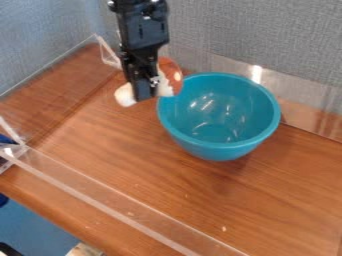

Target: Put the mushroom in the blue bowl

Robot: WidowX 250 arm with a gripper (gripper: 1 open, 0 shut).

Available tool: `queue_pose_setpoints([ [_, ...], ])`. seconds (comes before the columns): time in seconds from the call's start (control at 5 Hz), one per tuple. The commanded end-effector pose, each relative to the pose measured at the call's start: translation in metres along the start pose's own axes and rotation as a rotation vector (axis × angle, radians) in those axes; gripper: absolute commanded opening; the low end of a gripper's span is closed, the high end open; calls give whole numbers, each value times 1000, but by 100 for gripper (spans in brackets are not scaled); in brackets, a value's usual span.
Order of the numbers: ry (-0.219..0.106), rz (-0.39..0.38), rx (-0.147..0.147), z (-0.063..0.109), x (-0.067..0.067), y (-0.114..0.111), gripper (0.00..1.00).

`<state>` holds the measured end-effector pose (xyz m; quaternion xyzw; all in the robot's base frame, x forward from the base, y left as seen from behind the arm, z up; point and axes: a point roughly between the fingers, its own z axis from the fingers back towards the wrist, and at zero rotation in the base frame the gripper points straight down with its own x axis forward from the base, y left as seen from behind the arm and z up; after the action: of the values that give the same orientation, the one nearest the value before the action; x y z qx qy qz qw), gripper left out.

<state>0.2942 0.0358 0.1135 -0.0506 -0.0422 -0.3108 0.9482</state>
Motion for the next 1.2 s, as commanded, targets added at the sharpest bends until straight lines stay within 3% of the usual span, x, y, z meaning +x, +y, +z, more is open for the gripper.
queue_pose_setpoints([
  [0.0,-29,12,35,4,10,0,0],
  [0.2,-44,-21,57,13,28,-9,0],
  [0.4,-58,-102,77,26,39,-28,0],
  [0.8,-62,-150,93,42,26,-32,0],
  [1.0,-60,-112,100,44,20,-21,0],
])
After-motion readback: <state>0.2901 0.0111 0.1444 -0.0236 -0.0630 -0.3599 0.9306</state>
